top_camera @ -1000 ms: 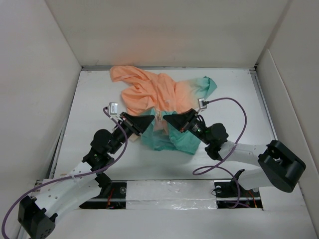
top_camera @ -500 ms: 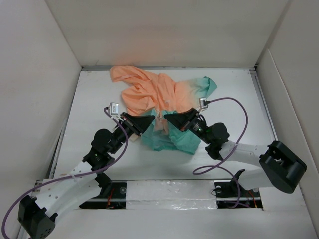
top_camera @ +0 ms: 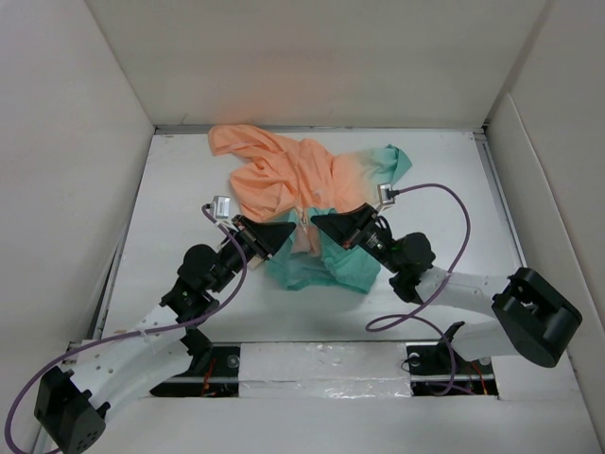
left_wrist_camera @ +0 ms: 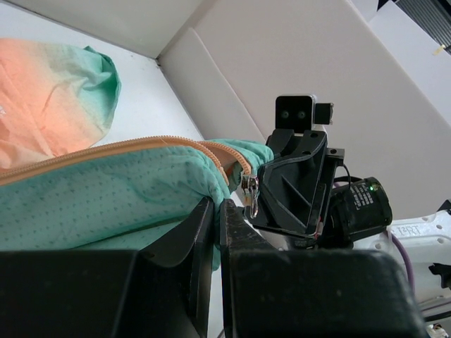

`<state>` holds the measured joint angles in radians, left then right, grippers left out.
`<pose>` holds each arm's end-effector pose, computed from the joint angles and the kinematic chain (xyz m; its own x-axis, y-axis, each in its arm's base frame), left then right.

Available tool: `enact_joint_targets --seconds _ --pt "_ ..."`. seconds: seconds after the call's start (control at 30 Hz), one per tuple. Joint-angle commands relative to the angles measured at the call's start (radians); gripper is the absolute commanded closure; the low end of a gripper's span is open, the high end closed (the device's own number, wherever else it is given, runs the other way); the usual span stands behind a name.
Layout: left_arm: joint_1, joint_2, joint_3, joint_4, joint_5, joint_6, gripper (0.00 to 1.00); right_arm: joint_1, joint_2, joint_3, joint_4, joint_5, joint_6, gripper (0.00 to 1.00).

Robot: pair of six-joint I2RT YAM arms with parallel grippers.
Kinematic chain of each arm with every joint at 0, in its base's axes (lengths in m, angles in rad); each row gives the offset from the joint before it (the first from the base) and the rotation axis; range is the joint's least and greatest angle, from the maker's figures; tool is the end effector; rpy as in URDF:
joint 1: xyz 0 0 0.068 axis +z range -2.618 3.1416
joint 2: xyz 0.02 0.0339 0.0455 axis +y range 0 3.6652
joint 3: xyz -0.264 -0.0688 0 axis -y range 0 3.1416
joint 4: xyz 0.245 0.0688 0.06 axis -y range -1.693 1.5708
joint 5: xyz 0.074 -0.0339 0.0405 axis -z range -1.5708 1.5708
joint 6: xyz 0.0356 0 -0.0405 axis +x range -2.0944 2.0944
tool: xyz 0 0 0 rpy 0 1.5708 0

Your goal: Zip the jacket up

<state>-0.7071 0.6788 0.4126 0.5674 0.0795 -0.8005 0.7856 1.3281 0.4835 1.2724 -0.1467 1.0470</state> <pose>0.1283 -0.1134 0.3052 -0.3491 -0.6428 -0.6819 0.6530 0.3551 -0.6690 0.1826 0.1900 0.2717 -0.5406 0.6709 -0.5076 -0.6510 0.0487 0.7576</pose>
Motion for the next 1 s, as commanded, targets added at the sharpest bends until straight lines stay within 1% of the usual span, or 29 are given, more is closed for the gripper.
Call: enact_joint_targets --seconds 0.0,0.37,0.97 --pt "-0.005 -0.01 -0.006 0.084 0.022 0.014 1.0 -0.006 -0.007 0.046 0.248 0.004 -0.015 1.0" --pt "-0.005 -0.047 -0.018 0.098 0.005 0.04 1.0 0.003 -0.007 0.036 0.22 0.006 -0.01 1.0" --pt "-0.005 -0.042 -0.031 0.135 0.011 0.066 1.0 0.021 0.017 0.044 0.222 0.002 -0.002 1.0"
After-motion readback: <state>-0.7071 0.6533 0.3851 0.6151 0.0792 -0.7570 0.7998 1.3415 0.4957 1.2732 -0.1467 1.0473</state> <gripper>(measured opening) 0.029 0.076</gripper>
